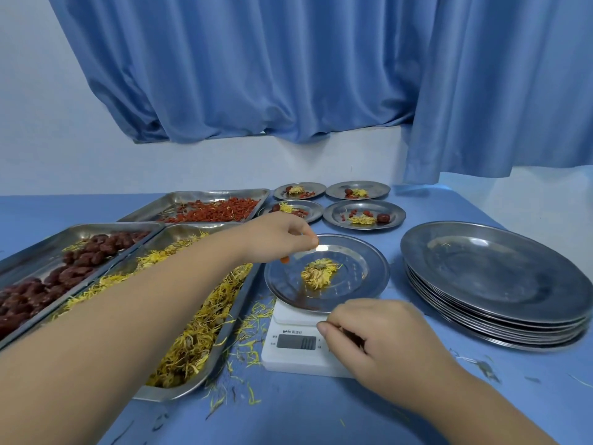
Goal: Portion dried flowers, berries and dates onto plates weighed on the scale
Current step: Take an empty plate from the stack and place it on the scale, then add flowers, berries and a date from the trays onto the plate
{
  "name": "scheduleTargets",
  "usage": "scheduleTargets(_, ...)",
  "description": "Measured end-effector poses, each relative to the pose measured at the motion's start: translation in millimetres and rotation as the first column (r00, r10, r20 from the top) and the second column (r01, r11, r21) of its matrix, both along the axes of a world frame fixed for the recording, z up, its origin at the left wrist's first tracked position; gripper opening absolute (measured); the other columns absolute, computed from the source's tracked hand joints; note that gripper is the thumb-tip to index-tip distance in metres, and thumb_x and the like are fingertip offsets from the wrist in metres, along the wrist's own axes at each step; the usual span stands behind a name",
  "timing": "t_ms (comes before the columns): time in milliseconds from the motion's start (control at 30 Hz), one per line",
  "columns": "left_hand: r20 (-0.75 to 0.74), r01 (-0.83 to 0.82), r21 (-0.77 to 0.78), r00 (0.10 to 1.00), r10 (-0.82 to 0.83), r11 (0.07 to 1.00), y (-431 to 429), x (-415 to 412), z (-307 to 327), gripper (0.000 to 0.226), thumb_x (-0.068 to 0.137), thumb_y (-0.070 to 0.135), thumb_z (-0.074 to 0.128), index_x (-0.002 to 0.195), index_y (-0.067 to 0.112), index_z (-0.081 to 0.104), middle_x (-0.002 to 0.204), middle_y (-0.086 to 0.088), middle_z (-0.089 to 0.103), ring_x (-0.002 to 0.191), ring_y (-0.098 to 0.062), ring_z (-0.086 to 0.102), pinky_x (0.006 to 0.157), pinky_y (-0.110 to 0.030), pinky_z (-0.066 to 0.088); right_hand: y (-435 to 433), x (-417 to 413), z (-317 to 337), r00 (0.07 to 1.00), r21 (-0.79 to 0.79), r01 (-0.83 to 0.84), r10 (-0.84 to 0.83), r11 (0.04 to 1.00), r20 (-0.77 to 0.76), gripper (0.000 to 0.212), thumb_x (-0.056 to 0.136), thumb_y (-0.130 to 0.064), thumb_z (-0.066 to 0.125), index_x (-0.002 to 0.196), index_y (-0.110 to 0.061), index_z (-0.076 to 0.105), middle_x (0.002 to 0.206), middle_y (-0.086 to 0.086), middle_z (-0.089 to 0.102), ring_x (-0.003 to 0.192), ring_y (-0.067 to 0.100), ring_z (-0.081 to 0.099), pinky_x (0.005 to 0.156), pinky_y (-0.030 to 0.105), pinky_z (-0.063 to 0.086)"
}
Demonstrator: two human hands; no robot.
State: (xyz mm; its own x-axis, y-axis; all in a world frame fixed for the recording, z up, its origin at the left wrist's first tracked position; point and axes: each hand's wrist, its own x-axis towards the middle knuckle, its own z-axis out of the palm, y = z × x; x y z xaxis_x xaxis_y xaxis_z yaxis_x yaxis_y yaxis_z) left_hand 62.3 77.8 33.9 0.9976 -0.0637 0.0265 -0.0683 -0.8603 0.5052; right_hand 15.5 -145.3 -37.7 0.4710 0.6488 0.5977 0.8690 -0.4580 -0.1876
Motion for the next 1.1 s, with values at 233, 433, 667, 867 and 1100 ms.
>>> scheduleTargets(233,0.081,-0.127,-0.062,0.988,0.132,0.99,45,-35,2,0.02,0.095,0.048,0.052,0.101,0.038,0.068,0.104,0.023,0.066,0.076,0.002,0.066,0.073,-0.025,0.045,12,-7,0,0.998,0.139,-0.052,0.056,0.989,-0.026,0.039,0.091,-0.039,0.043,0.062,-0.017,0.055,0.054,-0.006,0.046,0.053,0.01,0.044,0.05,0.036,0.041)
scheduleTargets(433,0.09,-0.258,-0.112,0.959,0.269,0.959,110,-78,23,0.017,0.094,0.048,0.053,0.1,0.044,0.068,0.093,0.026,0.07,0.082,-0.004,0.066,0.071,-0.028,0.046,57,-9,13,0.997,0.192,-0.065,0.073,0.979,-0.035,0.041,0.092,-0.041,0.041,0.057,-0.02,0.039,0.051,-0.006,0.035,0.051,0.011,0.038,0.049,0.032,0.037)
scheduleTargets(667,0.144,-0.472,-0.255,0.845,0.515,0.844,202,-109,29,0.026,0.094,0.049,0.054,0.095,0.029,0.071,0.09,0.002,0.072,0.077,-0.014,0.063,0.068,-0.028,0.044,98,-20,-2,0.961,-0.02,-0.03,0.034,0.999,0.276,0.04,0.092,-0.036,0.043,0.056,-0.02,0.053,0.053,-0.007,0.045,0.046,0.014,0.045,0.044,0.024,0.031)
scheduleTargets(867,0.165,-0.65,-0.063,0.742,0.65,0.758,274,-111,-5,0.025,0.099,0.034,0.05,0.101,0.016,0.067,0.086,-0.007,0.063,0.074,-0.021,0.053,0.065,-0.031,0.036,105,-25,-15,0.926,-0.048,-0.103,0.114,0.993,0.36,0.034,0.091,-0.038,0.046,0.064,-0.026,0.062,0.058,-0.01,0.05,0.051,0.009,0.047,0.047,0.02,0.037)
scheduleTargets(1100,-0.035,-0.586,0.337,0.775,0.631,0.737,302,-96,-42,0.051,0.092,-0.002,0.04,0.138,0.016,0.052,0.148,-0.01,0.046,0.134,-0.028,0.042,0.112,-0.04,0.03,105,-17,-16,0.936,-0.057,-0.099,0.112,0.994,0.335,0.036,0.092,-0.036,0.045,0.064,-0.024,0.064,0.06,-0.009,0.052,0.053,0.011,0.05,0.045,0.023,0.04)
